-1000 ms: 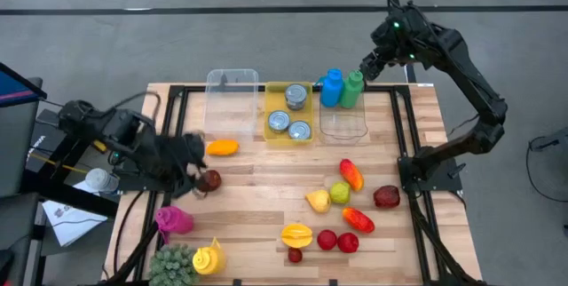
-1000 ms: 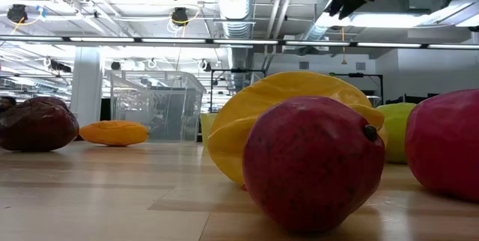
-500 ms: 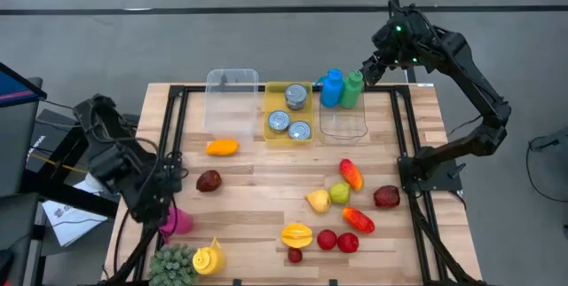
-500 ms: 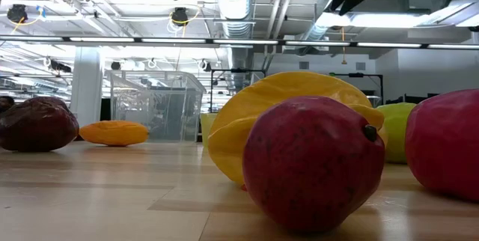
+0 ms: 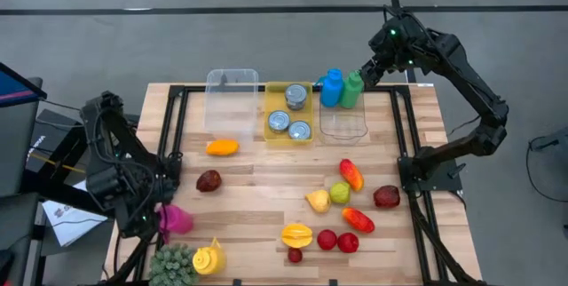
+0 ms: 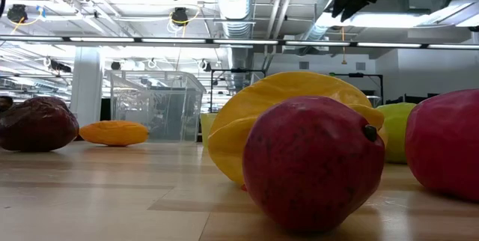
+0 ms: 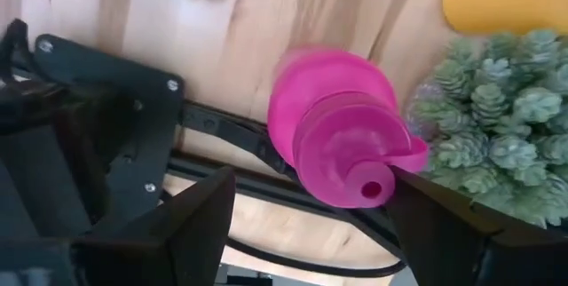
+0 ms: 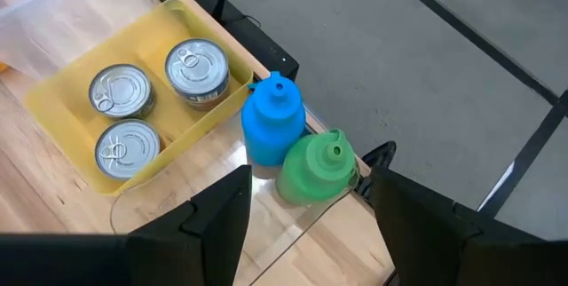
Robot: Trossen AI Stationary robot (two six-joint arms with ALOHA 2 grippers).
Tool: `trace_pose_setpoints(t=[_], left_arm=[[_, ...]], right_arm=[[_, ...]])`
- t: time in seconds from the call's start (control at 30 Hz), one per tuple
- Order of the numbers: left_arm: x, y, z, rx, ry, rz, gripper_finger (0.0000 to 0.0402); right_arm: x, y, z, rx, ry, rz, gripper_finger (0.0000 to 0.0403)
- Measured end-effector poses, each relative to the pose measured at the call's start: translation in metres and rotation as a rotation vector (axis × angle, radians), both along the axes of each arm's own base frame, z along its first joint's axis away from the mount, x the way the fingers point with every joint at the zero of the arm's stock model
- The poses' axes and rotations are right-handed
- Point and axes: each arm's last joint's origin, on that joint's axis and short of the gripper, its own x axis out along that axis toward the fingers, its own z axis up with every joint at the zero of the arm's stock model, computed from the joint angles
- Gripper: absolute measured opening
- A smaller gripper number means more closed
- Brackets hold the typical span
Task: Pick & Place Food Item
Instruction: Put the pink tumbler into the transparent bin
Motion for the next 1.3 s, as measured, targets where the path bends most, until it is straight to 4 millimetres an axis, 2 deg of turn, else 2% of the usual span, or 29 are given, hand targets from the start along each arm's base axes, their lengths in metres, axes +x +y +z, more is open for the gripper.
trace_pose_setpoints(t=[0.3,0.4,0.87,1.07,1.3], left_arm=[[0.0015,-0.0024,-0.004,-0.025,-0.021,0.001,0.0273],[0.0015,-0.0024,-0.004,-0.025,-0.02,0.001,0.026],[0.0021,-0.0034,-0.0034,-0.04,-0.028,0.001,0.011],[0.0021,-0.0034,-0.0033,-0.04,-0.028,0.001,0.0074],[0.0028,-0.0048,-0.0034,-0.054,-0.034,0.001,0.0044]], right_arm=[[-0.0001,0.0001,-0.0004,0.004,0.001,0.0,0.0224],[-0.0001,0.0001,-0.0004,0.004,0.001,-0.001,0.0224],[-0.0001,0.0002,-0.0004,0.005,0.002,0.0,0.0224],[-0.0001,0.0002,-0.0004,0.005,0.001,0.0,0.0221],[-0.0002,0.0002,-0.0004,0.005,0.002,0.0,0.0201]])
